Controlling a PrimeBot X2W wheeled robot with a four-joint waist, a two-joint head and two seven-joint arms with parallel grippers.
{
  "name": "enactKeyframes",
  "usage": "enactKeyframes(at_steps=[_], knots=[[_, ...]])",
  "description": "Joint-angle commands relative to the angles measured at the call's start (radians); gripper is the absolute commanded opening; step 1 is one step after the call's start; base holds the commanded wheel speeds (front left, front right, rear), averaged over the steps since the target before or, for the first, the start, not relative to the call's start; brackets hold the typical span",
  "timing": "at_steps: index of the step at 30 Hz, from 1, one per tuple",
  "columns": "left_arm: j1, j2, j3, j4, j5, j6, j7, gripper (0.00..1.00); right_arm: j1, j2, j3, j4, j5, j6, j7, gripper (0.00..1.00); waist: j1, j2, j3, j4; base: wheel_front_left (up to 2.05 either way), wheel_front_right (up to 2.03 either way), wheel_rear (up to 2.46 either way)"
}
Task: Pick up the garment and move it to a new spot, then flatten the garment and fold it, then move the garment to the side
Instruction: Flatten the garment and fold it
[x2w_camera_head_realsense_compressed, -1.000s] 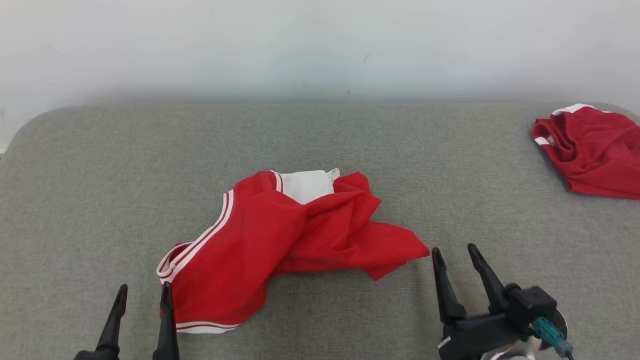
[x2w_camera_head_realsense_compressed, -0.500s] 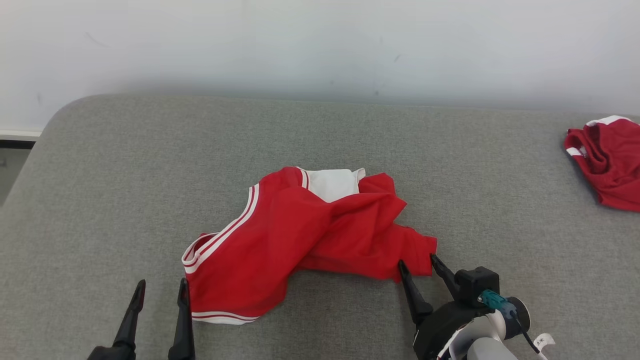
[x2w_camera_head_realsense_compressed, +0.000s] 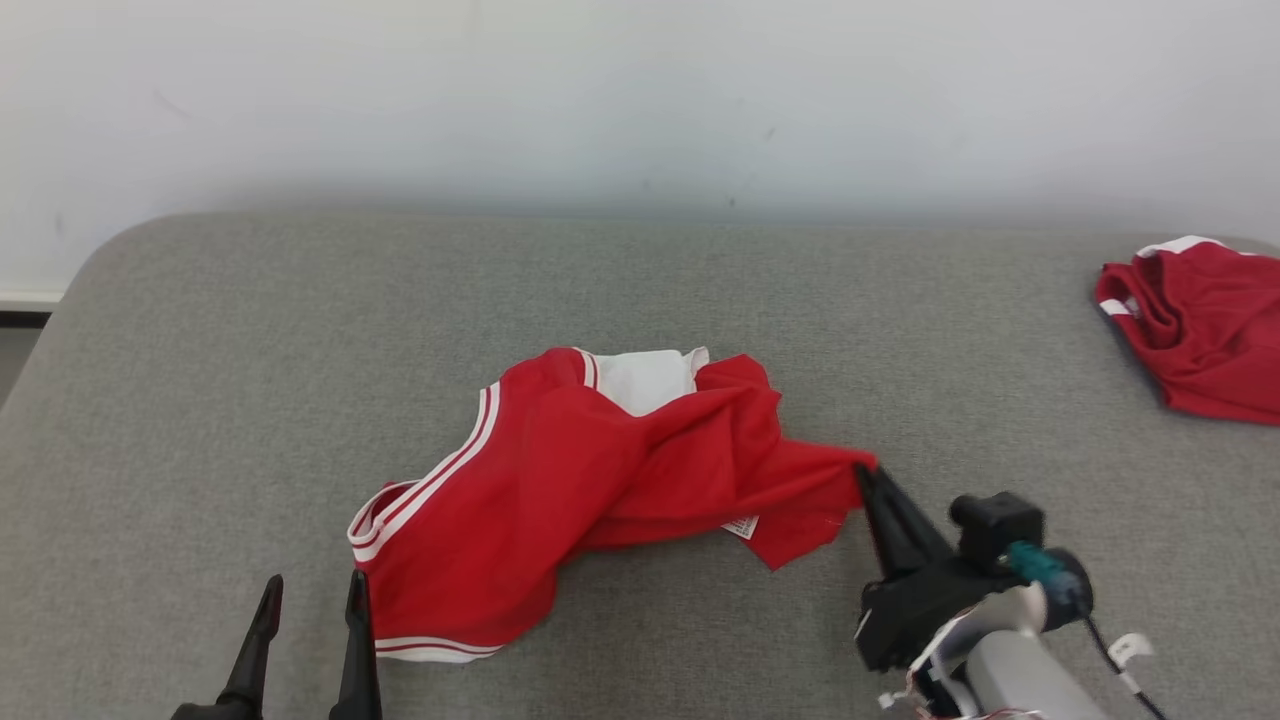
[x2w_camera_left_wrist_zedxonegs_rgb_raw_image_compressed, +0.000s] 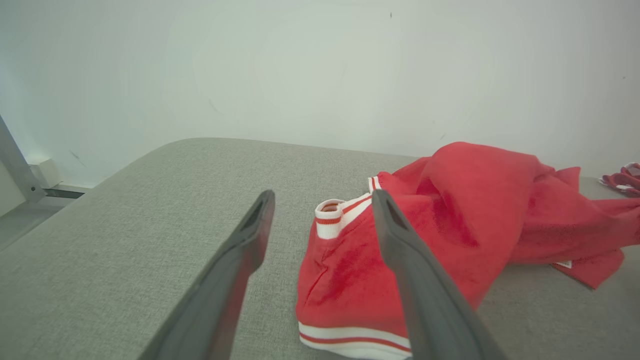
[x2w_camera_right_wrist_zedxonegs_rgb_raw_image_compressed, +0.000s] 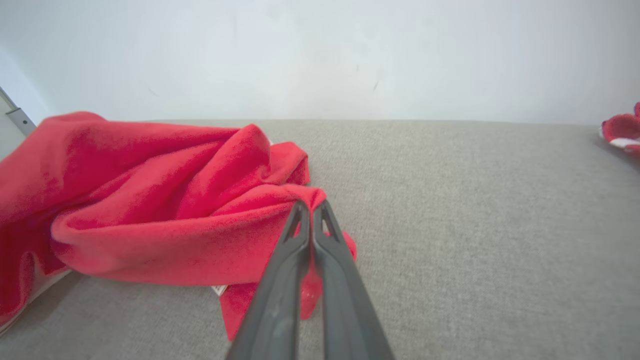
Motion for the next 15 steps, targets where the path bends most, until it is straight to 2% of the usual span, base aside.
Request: enactKeyframes(at_steps=[1,7,11,15], knots=[[0.017,-0.002,0.005,0.003,-0.006,0.004,-0.002,1.0,0.015,-0.028,-0.018,-0.057,0.01,-0.003,-0.006,0.0,0.0,0.0,-0.015,-0.023,0.0,0.0,0.0],[0.03,-0.002,-0.013,-0.008,-0.012,0.017,-0.002,1.0,0.06,-0.09,-0.067,-0.24,-0.009,-0.003,0.009,0.0,0.0,0.0,-0.031,-0.057,0.0,0.0,0.0],[0.04,-0.001,-0.029,-0.01,-0.012,0.026,-0.002,1.0,0.106,-0.132,-0.106,-0.383,-0.022,-0.003,0.07,0.0,0.0,0.0,-0.037,-0.068,0.0,0.0,0.0],[0.038,-0.001,-0.034,-0.01,-0.015,0.031,-0.002,1.0,0.185,-0.146,-0.176,-0.546,-0.021,-0.003,0.155,0.0,0.0,0.0,-0.039,-0.069,0.0,0.0,0.0]])
